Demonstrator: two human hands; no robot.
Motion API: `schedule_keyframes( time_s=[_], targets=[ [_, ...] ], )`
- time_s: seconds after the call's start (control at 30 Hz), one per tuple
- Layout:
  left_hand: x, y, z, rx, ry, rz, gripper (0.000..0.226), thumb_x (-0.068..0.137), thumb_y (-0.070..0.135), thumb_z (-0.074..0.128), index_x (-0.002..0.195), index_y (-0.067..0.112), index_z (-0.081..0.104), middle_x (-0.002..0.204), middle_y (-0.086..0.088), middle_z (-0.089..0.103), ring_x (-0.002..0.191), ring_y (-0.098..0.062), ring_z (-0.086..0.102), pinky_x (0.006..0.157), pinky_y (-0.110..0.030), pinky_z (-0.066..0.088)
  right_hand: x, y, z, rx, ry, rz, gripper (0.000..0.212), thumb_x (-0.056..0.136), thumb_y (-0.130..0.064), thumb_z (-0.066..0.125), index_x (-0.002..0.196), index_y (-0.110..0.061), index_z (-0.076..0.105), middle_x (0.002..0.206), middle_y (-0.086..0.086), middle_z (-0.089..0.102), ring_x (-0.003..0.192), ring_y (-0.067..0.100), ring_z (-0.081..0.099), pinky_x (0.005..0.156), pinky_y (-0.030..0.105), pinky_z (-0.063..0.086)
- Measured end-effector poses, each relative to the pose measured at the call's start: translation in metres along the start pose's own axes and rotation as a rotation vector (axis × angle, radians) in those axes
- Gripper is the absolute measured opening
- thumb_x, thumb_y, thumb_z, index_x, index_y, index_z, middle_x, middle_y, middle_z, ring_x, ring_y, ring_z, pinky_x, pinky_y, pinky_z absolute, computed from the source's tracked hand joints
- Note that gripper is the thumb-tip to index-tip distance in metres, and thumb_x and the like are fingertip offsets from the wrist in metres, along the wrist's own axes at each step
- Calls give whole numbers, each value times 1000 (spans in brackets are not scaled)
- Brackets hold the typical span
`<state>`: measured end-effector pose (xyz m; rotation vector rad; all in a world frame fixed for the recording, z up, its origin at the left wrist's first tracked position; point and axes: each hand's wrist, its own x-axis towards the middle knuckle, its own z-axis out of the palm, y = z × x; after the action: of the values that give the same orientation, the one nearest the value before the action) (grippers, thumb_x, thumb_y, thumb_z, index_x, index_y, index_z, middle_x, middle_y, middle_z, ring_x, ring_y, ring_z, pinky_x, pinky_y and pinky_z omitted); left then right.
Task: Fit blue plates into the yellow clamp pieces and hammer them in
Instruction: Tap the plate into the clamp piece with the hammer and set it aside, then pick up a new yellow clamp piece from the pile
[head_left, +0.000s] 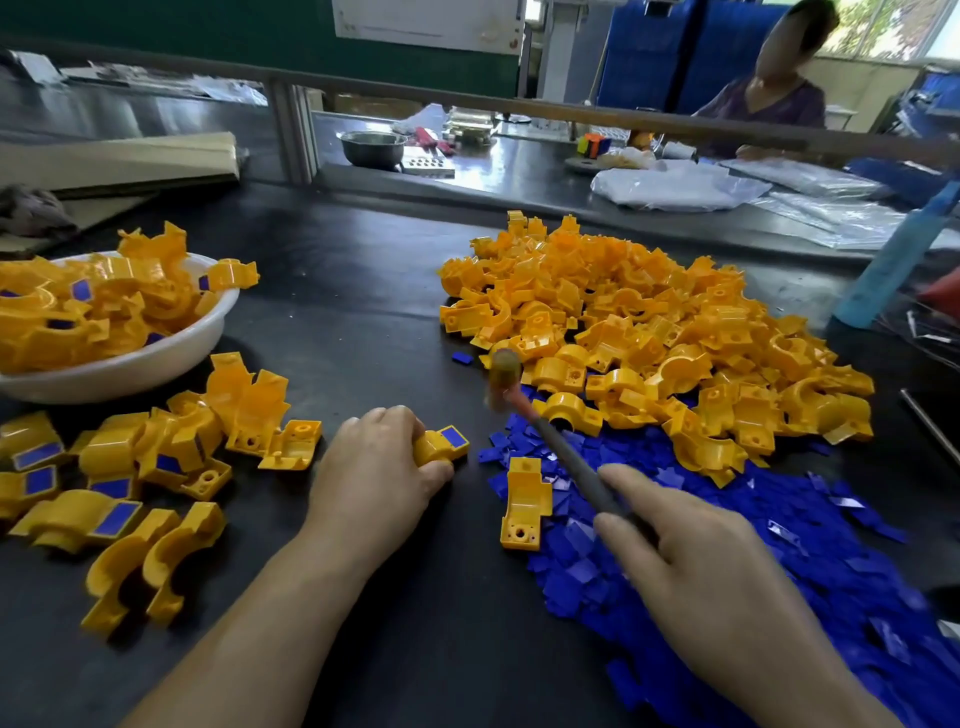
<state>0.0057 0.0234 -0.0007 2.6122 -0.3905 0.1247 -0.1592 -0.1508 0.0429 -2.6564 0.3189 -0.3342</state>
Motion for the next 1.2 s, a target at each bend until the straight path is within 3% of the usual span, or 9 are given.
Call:
schedule_keyframes(
  time_s=[0.2, 0.27, 0.43, 0.63, 0.73, 0.83, 1.0, 1.1, 1.2],
  targets=[
    [0, 0, 0, -66, -21, -49, 37, 82, 52, 69, 109, 28, 59, 103, 8, 61, 97, -15, 55, 84, -39, 52, 1, 34, -13, -269, 216, 226, 34, 92, -37, 48, 125, -35, 44, 76, -13, 48, 59, 6, 49, 44, 22, 34],
    [3, 1, -6, -407, -51, -185, 32, 85, 51, 67, 103, 25, 60, 97, 8, 63, 91, -13, 59, 79, -39, 54, 2, 45, -14, -349, 201, 309, 41, 92, -39, 45, 132, -34, 39, 81, -12, 44, 63, 8, 46, 48, 28, 36],
    [7, -9, -43, -2000, 107, -327, 38, 95, 49, 47, 88, 16, 65, 89, -5, 72, 81, -18, 70, 69, -29, 55, 4, 57, -12, -389, 124, 373, 45, 93, -37, 48, 137, -31, 38, 87, -9, 44, 72, 11, 42, 54, 27, 34],
    [9, -17, -53, -2254, 389, -394, 54, 89, 58, 48, 114, 10, 54, 101, -13, 72, 78, -24, 74, 71, -29, 54, 3, 18, -5, -209, 206, 30, 44, 86, -36, 56, 129, -29, 52, 117, -7, 56, 109, 14, 49, 88, 30, 43],
    [6, -9, -47, -2144, 303, -450, 53, 91, 56, 51, 118, 11, 54, 104, -12, 71, 77, -21, 75, 69, -30, 56, 4, -2, 16, -237, -117, -236, 55, 90, -38, 54, 138, -43, 26, 146, -13, 29, 137, 13, 24, 106, 34, 33],
    [-1, 10, -33, -1641, -2, -373, 21, 99, 33, 50, 105, 15, 61, 87, -2, 74, 70, -12, 72, 64, -28, 56, 7, -4, 25, -336, -273, -306, 50, 97, -31, 43, 141, -42, 20, 157, -11, 10, 146, 17, -1, 113, 42, 22],
    [-23, 30, -2, -331, -245, 230, 41, 91, 2, 49, 108, 37, 63, 106, 22, 63, 102, 2, 59, 89, -24, 49, 6, -5, 23, -352, -185, -318, 27, 92, -31, 54, 119, -37, 54, 128, -14, 54, 130, 21, 39, 95, 40, 40],
    [-31, 35, -1, -223, -290, 389, 47, 87, 2, 51, 110, 41, 61, 117, 23, 57, 111, 2, 51, 95, -23, 48, 6, -6, 24, -333, -82, -345, 12, 86, -30, 62, 96, -33, 66, 101, -15, 64, 103, 17, 57, 77, 34, 49],
    [-33, 37, 1, -114, -334, 521, 39, 87, 14, 54, 116, 40, 58, 126, 23, 53, 117, -1, 44, 99, -26, 42, 6, -3, 23, -281, -88, -324, 21, 92, -35, 44, 102, -33, 63, 106, -15, 60, 106, 14, 51, 83, 33, 45]
  ],
)
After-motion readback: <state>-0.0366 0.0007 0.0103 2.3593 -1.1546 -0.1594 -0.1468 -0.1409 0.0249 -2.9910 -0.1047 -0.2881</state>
